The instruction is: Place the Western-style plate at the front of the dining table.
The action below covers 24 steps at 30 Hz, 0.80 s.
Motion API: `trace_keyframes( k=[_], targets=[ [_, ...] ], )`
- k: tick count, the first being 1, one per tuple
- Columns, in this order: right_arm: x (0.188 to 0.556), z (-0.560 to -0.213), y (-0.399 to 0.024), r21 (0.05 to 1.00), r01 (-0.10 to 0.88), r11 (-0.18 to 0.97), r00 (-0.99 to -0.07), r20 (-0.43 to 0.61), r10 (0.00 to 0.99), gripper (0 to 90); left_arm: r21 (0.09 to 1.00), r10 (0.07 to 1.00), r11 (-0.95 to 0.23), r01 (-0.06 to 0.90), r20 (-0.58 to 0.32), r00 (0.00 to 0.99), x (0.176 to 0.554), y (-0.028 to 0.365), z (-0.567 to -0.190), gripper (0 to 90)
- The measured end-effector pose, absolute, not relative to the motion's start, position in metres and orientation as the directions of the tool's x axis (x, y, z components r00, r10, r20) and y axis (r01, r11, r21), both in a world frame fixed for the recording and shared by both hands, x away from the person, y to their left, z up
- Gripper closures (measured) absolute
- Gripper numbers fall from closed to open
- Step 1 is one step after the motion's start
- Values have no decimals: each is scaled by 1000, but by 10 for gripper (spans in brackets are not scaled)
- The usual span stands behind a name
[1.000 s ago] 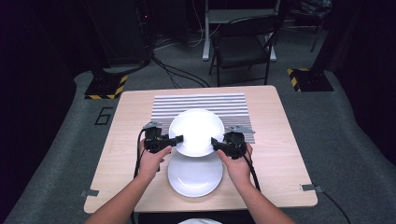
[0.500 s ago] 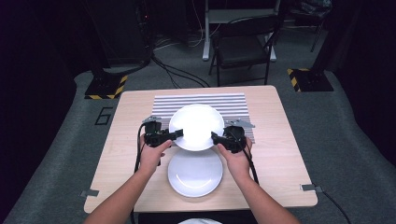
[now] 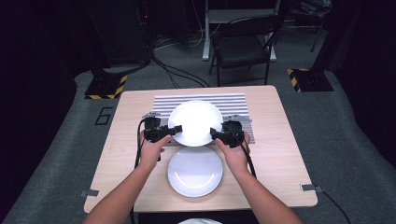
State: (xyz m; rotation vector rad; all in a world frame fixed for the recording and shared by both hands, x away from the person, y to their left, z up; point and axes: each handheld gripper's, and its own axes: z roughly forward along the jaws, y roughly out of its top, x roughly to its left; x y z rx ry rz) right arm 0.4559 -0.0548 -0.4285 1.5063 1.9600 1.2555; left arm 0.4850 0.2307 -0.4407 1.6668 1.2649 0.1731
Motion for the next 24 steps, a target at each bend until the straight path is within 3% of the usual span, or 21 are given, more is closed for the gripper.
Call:
trace_keyframes(
  k=[24],
  targets=[
    [483,-436,-50,814,580,40,-352,206,913,467,745,793,85,662,-452,408,511,234,-450,499]
  ],
)
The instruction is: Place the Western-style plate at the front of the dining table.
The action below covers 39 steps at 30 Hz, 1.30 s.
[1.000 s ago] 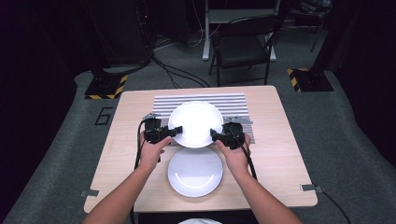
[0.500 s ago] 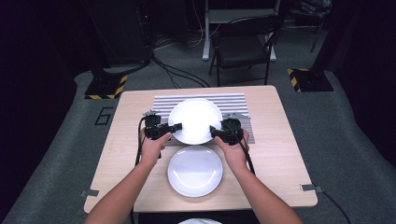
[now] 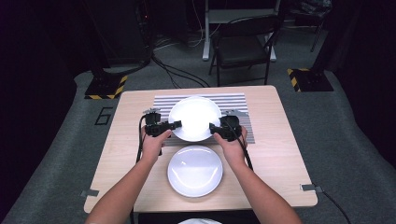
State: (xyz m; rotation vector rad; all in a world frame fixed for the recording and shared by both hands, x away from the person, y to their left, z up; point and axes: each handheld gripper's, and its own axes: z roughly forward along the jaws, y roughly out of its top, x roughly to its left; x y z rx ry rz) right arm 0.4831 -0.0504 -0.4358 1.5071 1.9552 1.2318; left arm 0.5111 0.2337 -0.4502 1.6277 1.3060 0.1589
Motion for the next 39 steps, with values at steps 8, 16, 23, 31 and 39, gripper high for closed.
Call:
trace_keyframes(
  k=[8,16,23,31,39],
  targets=[
    [491,-440,-49,813,581,32,-344,210,915,469,749,801,74,659,-438,408,519,234,-451,503],
    [499,-441,-48,814,579,37,-335,196,922,468,752,812,78,655,-429,396,527,230,-452,503],
    [504,-444,-47,815,578,46,-333,184,925,469,744,815,86,663,-435,382,532,230,-456,502],
    [511,-447,-47,811,583,37,-319,187,929,469,746,824,72,663,-418,382,539,227,-456,503],
    [519,-445,-47,807,589,44,-315,180,932,470,740,822,87,667,-431,371,545,226,-456,503]
  ],
)
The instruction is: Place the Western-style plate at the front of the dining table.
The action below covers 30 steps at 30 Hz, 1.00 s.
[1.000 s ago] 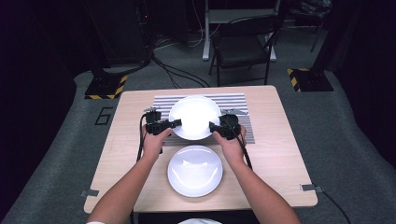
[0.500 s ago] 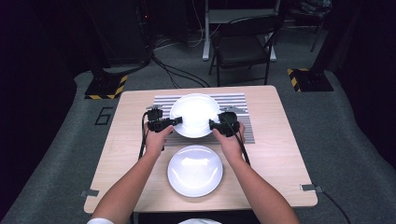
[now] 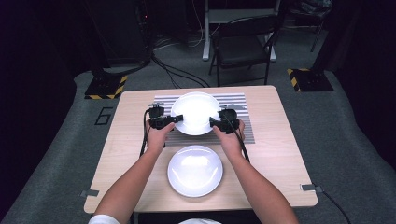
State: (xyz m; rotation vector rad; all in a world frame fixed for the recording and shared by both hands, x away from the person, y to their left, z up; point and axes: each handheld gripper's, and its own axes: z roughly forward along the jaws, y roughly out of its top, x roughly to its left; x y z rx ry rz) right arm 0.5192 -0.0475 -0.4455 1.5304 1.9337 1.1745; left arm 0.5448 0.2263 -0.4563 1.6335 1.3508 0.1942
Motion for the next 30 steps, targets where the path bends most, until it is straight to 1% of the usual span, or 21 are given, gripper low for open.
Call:
trace_keyframes(
  k=[4,20,30],
  targets=[
    [523,-446,-46,804,593,48,-313,176,933,473,735,822,98,671,-440,361,548,228,-458,503],
    [533,-453,-44,791,610,41,-301,184,936,474,738,838,65,672,-407,365,558,228,-459,511],
    [540,-449,-45,791,609,51,-298,169,939,477,732,829,85,676,-429,360,564,227,-461,512]
  ],
)
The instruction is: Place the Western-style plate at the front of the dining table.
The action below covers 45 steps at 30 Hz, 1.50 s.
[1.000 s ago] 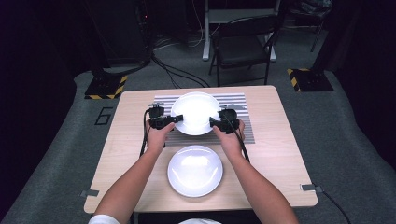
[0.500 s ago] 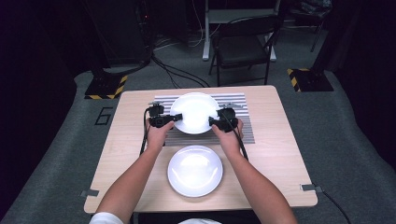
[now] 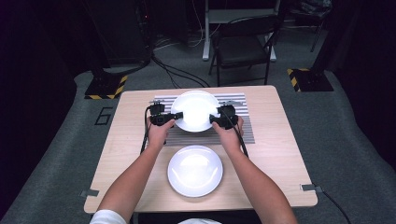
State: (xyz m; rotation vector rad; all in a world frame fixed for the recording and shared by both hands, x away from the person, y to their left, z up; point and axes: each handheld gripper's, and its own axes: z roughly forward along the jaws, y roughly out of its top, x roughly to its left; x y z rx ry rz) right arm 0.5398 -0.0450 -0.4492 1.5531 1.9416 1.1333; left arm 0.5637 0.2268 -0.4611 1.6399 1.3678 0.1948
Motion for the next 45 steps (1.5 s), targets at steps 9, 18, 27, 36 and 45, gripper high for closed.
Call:
trace_keyframes(
  k=[9,18,27,36,45],
  targets=[
    [545,-457,-42,784,618,64,-302,161,940,477,728,837,75,682,-418,354,570,229,-467,513],
    [549,-465,-38,779,625,53,-279,160,947,479,718,843,81,692,-420,337,574,228,-475,512],
    [550,-470,-38,770,633,75,-273,132,953,498,710,848,89,698,-423,321,578,226,-484,511],
    [551,-481,-40,754,655,57,-249,144,958,523,704,859,72,707,-404,314,579,220,-491,512],
    [551,-486,-43,750,658,65,-237,124,964,537,696,866,70,714,-398,303,580,214,-495,513]
  ],
)
